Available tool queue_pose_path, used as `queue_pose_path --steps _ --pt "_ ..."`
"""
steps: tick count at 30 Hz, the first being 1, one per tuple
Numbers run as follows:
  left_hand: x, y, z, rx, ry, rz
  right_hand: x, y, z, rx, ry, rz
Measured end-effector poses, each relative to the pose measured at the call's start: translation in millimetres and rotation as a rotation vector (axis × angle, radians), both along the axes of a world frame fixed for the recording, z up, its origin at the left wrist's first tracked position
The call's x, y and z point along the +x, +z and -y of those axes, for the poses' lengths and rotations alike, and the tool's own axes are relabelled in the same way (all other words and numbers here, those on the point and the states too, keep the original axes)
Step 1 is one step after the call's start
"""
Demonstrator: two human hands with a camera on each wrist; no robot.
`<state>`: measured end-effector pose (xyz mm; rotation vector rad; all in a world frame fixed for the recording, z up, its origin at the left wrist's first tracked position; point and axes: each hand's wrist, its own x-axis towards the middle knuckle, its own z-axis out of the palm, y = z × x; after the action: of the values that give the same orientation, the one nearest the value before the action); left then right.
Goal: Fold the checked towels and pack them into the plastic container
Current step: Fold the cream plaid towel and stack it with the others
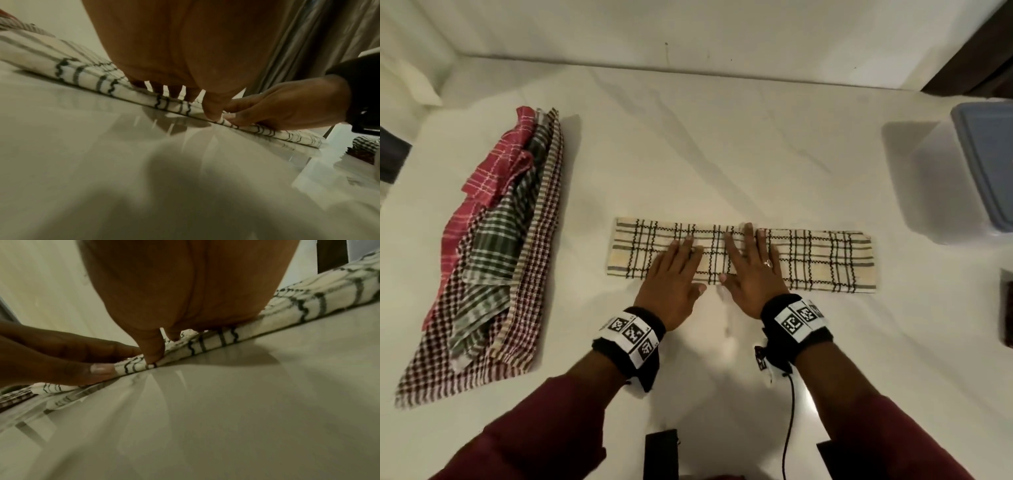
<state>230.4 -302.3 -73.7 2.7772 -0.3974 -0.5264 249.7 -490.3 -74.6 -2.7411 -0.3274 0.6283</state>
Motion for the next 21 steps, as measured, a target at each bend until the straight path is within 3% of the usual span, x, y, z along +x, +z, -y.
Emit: queue_pose_path --steps 10,17,21 --pt "-80 18 6 -0.139 0.171 0.134 -91 8 -12 -0.044 0.062 -0.115" --pt "-110 5 18 -0.148 0.228 0.028 -122 9 -7 -0.08 0.038 -0.18" --pt "-95 4 3 -0.019 0.314 -0.139 -121 6 17 -0.114 -0.015 -0.139"
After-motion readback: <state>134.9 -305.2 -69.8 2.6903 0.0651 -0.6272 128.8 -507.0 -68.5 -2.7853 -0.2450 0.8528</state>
